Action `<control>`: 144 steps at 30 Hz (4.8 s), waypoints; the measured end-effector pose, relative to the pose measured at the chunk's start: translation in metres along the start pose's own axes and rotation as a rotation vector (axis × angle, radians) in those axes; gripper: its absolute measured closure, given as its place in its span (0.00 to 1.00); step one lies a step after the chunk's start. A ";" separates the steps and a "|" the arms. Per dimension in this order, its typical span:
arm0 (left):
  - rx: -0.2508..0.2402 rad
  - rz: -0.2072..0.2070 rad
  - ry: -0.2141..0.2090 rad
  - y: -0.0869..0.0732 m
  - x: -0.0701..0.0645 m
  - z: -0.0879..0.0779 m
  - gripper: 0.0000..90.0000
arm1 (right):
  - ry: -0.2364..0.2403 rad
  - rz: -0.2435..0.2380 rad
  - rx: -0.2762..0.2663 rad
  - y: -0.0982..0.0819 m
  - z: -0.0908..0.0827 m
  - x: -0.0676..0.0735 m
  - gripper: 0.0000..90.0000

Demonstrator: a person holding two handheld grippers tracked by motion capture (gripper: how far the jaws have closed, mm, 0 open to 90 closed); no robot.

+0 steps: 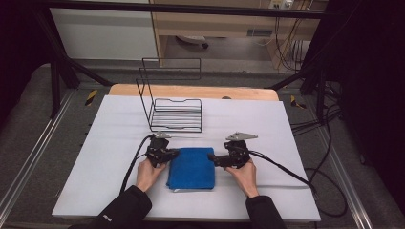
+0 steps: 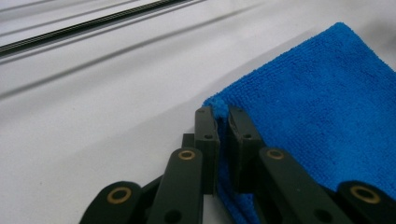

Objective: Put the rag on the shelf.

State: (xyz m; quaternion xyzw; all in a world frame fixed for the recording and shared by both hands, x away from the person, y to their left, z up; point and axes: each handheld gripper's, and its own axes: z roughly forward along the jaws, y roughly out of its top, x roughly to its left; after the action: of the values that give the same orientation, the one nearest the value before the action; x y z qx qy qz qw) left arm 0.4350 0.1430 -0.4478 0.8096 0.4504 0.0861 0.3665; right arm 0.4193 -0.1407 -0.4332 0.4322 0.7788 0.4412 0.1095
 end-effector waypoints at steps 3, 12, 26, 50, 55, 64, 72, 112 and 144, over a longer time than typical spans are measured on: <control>-0.003 0.005 0.000 0.000 0.000 0.000 0.93 | -0.008 0.008 0.017 0.004 0.016 -0.002 0.18; -0.008 0.015 0.006 -0.001 -0.001 0.000 0.92 | -0.048 -0.008 0.047 0.005 0.032 -0.006 0.37; -0.005 0.011 -0.003 -0.001 0.000 0.000 0.92 | 0.001 -0.003 0.125 0.003 0.034 -0.007 0.67; -0.050 -0.015 -0.051 0.000 0.006 -0.010 0.94 | 0.085 0.011 0.118 0.007 0.020 -0.002 0.93; -0.089 -0.001 -0.055 0.000 0.003 -0.021 0.94 | 0.088 -0.020 0.069 0.006 0.012 0.004 0.93; -0.148 0.043 -0.079 -0.001 -0.006 -0.044 0.94 | 0.113 -0.038 0.007 0.008 -0.004 0.010 0.93; -0.180 0.057 -0.081 -0.001 -0.013 -0.055 0.93 | 0.114 -0.058 -0.011 0.009 -0.011 0.011 0.93; -0.449 0.112 -0.093 0.017 -0.034 -0.123 0.93 | 0.131 -0.169 -0.301 0.047 -0.076 0.040 0.93; -0.668 0.104 -0.052 0.065 -0.026 -0.176 0.94 | 0.045 -0.258 -0.518 0.116 -0.098 0.069 0.93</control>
State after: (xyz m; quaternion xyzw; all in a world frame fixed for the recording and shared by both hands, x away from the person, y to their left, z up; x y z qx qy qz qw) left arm 0.3803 0.1920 -0.2736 0.6685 0.3460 0.2269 0.6180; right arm 0.3902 -0.1182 -0.2701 0.2774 0.6909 0.6173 0.2543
